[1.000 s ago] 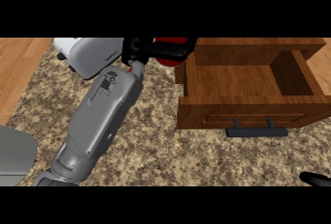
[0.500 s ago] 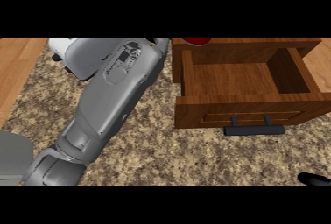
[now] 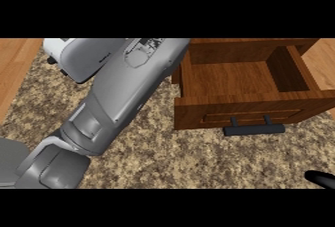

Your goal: Pick up the can, place it into the drawer and close the drawer

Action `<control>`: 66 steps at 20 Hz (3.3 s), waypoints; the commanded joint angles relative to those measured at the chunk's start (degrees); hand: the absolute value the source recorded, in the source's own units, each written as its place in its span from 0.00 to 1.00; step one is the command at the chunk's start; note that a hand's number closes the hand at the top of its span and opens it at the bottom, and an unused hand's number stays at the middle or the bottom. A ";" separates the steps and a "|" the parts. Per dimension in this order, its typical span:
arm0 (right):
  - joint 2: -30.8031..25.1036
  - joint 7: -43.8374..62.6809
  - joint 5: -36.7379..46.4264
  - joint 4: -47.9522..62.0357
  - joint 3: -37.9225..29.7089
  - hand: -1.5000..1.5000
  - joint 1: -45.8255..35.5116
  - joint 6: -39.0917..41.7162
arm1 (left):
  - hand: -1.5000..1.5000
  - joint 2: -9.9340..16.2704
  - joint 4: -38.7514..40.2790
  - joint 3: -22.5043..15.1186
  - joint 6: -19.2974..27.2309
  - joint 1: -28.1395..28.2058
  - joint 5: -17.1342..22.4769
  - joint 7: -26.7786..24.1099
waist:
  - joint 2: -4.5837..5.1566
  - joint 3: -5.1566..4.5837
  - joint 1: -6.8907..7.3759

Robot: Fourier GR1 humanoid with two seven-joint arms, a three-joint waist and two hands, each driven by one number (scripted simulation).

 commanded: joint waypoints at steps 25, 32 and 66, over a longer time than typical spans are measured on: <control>-8.13 -2.78 9.67 2.74 4.51 0.00 -9.63 2.86 | 0.00 0.00 14.58 -7.18 11.53 -7.61 13.41 -8.79 | 1.20 0.06 -2.55; -11.20 -6.13 25.73 9.62 13.10 0.00 -14.22 2.57 | 0.00 0.00 14.08 -5.65 12.14 -8.37 16.77 -11.66 | 1.62 -0.01 -1.09; -3.59 -22.52 65.01 85.95 19.53 0.00 -47.81 -35.66 | 0.00 8.26 8.74 -5.48 6.62 -3.10 12.68 -8.24 | 0.25 -0.02 5.97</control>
